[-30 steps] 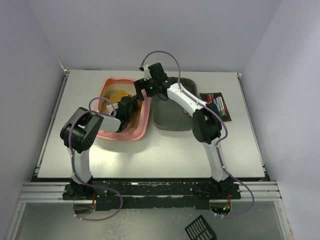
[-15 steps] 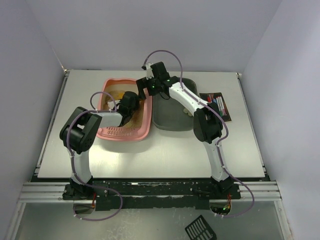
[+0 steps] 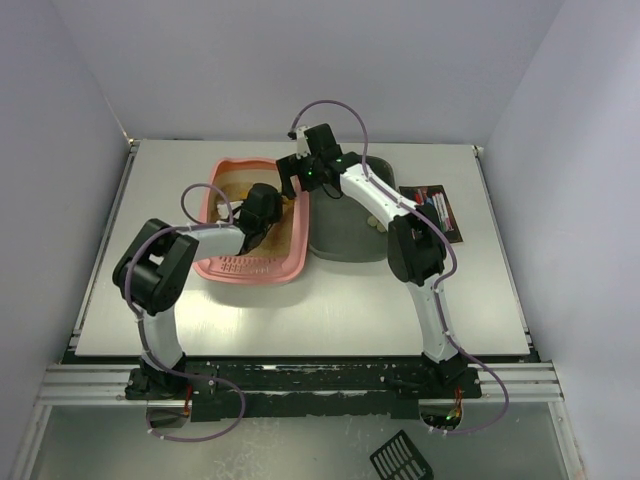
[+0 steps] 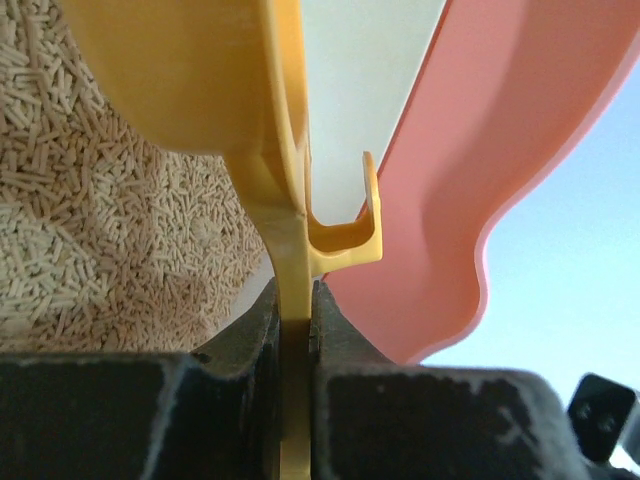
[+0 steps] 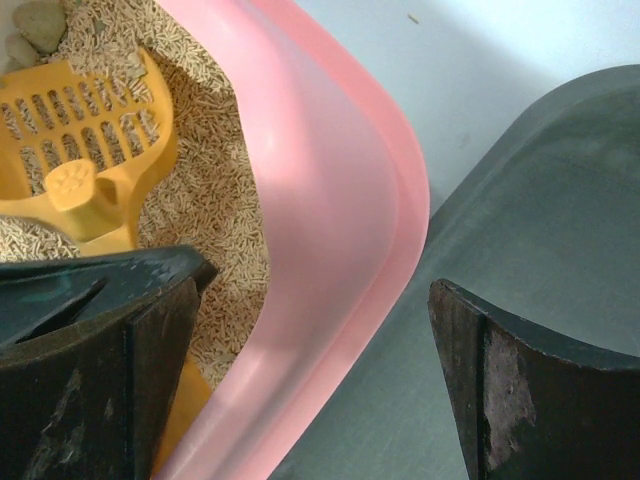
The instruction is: Clean the litter box
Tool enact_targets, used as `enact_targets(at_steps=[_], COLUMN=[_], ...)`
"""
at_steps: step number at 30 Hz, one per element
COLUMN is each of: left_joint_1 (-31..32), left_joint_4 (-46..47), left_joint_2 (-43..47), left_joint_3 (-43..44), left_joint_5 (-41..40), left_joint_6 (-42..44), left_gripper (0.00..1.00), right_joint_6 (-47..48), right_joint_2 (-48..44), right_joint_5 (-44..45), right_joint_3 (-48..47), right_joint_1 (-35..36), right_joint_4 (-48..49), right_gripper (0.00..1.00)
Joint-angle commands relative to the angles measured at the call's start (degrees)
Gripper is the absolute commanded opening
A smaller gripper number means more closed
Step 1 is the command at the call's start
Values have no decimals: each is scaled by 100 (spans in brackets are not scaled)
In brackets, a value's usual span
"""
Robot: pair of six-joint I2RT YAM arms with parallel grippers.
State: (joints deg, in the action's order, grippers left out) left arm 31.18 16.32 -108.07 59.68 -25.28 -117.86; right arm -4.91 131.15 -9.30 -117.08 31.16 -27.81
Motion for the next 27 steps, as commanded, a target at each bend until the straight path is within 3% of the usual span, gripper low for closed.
enact_targets(at_steps=[1,12,16,20,27], left_joint_1=[292,151,32,-103,-391], left_joint_4=[388,732,1059,873,817], left_joint_2=[554,764,726,788,627], left_joint_3=[-115,-824,-872,-868,-822], left_joint_5=[313,223,361,296,273], left_joint_6=[-3310,-3370,-3496,-3348,-3167], left_gripper=[7,7,7,7,7], right_joint_6=[2,-511,-795,-1080,-1266], right_joint_2=[317,131,78,52,-118], right_joint_5=[206,-424,-748,-1473,-1930], right_joint_3=[-99,151,285,483,973], right_joint_1=[-65,-140,-251,-503,-641], right_joint_4=[-329,-57,80,293,659], right_gripper=[100,100,100,100,100])
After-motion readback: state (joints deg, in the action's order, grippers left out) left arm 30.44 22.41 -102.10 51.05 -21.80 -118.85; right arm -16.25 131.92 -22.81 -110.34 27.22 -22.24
